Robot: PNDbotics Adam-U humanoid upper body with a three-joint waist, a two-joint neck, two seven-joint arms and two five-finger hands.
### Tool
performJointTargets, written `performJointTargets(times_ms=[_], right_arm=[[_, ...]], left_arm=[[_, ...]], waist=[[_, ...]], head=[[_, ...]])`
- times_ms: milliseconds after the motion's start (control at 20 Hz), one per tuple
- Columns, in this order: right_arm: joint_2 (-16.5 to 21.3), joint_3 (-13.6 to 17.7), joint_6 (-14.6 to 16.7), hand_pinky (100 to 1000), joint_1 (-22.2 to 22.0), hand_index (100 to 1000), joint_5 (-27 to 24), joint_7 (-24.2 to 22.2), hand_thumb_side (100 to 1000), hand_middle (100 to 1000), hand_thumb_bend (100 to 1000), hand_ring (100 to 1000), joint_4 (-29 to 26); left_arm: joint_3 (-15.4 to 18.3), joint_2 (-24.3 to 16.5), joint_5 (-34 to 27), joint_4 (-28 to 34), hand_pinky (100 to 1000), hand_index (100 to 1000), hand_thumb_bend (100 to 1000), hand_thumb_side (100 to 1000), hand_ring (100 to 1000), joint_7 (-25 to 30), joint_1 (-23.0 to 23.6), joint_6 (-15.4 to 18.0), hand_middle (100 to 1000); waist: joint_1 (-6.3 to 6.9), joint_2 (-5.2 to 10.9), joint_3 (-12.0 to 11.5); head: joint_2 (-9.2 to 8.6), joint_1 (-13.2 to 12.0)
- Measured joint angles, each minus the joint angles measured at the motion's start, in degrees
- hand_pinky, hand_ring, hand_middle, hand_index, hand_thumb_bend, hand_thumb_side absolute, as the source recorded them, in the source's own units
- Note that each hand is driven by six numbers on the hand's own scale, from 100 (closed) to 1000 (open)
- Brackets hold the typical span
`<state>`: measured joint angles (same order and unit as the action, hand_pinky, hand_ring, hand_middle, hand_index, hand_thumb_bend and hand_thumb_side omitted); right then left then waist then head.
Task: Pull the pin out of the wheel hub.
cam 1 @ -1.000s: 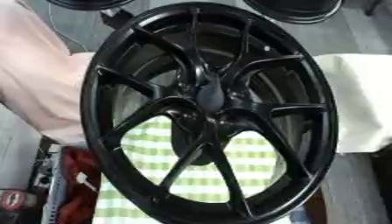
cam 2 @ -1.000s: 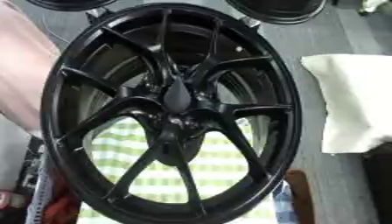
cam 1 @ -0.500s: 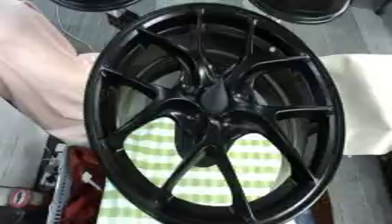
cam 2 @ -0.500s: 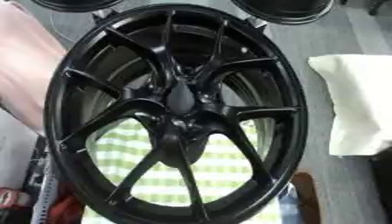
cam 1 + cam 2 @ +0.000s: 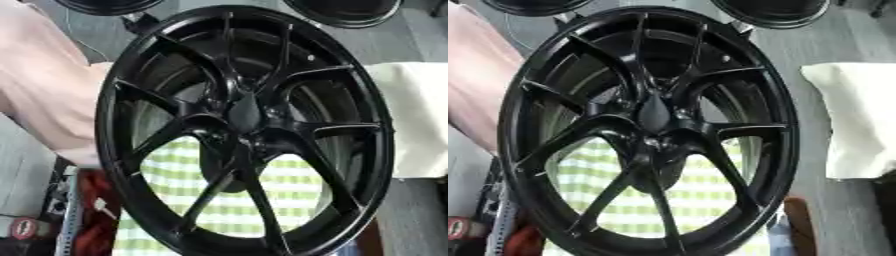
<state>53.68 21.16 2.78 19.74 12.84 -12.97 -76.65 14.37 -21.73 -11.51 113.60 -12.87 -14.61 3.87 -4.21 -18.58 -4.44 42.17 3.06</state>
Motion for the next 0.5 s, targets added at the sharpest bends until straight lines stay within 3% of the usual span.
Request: performJointTargets(times_ms=[50, 100, 200, 500], right_arm=[[-0.04, 0.00, 0.09, 885, 0.23, 752, -1.22, 1.05, 322, 690, 370, 852, -0.67], [-0.07, -0.02, 0.10, 883, 0.51, 736, -2.65, 2.33, 261, 662, 310, 836, -1.54], [-0.32, -0.44, 0.05, 881, 1.09, 716, -6.30, 5.26, 262, 630, 272, 818, -4.05], [-1.61, -4.96, -0.80, 891, 2.78, 709, -20.13, 12.13, 283, 615, 189, 819, -15.85]], left_arm=[[0.00, 0.00, 0.00, 0.00, 843, 798, 103, 795, 643, 0.00, 0.00, 0.00, 633], [0.00, 0.01, 0.00, 0.00, 843, 798, 100, 793, 644, 0.01, 0.00, 0.01, 633], [0.00, 0.01, 0.00, 0.00, 843, 798, 100, 793, 644, 0.03, -0.02, 0.03, 633], [-0.02, 0.03, -0.04, 0.00, 843, 798, 100, 792, 644, 0.18, -0.12, 0.18, 634]], waist=[[0.02, 0.00, 0.00], [0.04, 0.00, -0.05], [0.05, 0.00, -0.33], [0.23, -0.01, -1.17]], head=[[0.00, 0.05], [0.00, 0.08], [-0.03, 0.14], [-0.24, 0.80]])
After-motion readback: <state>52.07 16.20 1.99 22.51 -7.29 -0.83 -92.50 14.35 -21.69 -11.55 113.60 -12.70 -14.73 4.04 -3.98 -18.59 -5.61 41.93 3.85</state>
